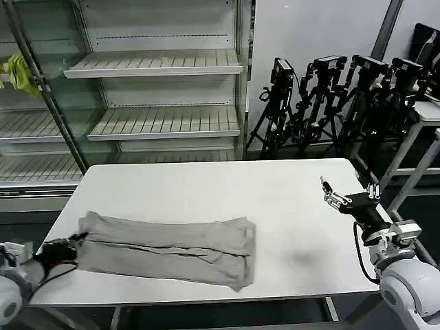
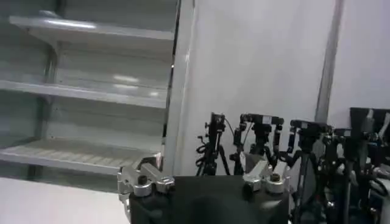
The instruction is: Fold and organize the clothes.
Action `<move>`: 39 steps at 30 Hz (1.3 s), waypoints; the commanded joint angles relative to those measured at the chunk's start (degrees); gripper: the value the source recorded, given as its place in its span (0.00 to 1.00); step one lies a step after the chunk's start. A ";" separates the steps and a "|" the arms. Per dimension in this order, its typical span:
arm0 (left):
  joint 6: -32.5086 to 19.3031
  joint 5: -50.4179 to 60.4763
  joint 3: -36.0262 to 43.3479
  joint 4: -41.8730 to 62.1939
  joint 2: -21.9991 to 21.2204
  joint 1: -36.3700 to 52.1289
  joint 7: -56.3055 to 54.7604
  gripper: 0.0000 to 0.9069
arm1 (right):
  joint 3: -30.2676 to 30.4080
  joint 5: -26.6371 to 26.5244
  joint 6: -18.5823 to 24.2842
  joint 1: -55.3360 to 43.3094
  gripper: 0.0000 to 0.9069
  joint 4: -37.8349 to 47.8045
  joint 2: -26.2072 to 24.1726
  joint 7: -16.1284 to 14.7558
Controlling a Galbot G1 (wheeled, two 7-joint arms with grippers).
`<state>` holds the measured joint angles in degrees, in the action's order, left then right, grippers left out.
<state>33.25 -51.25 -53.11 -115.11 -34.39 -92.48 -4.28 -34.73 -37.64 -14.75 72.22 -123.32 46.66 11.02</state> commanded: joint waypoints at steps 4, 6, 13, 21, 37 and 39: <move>0.08 -2.64 -9.38 -9.76 1.98 -5.14 -1.07 0.04 | 1.18 0.24 -0.08 -1.45 1.00 0.03 -0.14 -0.05; 0.11 -3.80 -6.55 -12.35 1.42 -3.31 -1.75 0.06 | 0.85 0.29 -0.15 -1.15 1.00 -0.04 -0.28 -0.03; 0.03 -12.78 5.28 -20.97 -0.45 1.93 -3.25 0.06 | -1.04 1.23 -0.19 2.20 1.00 -0.56 -1.81 -0.01; -0.03 -14.45 16.03 -21.76 -2.58 9.06 -2.60 0.06 | -2.14 2.75 -0.18 4.76 1.00 -0.46 -3.96 0.41; -0.04 -9.42 37.04 -13.76 -12.07 28.75 -2.81 0.06 | -4.46 4.33 -1.20 9.18 1.00 -1.78 -3.85 1.50; -0.04 -8.77 38.00 -13.38 -12.61 29.00 -2.73 0.06 | -4.46 4.37 -1.26 9.22 1.00 -1.93 -3.74 1.58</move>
<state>33.24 -62.49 -27.87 -131.47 -42.12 -73.13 -7.08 -38.65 -33.55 -15.88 79.74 -124.75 43.07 12.46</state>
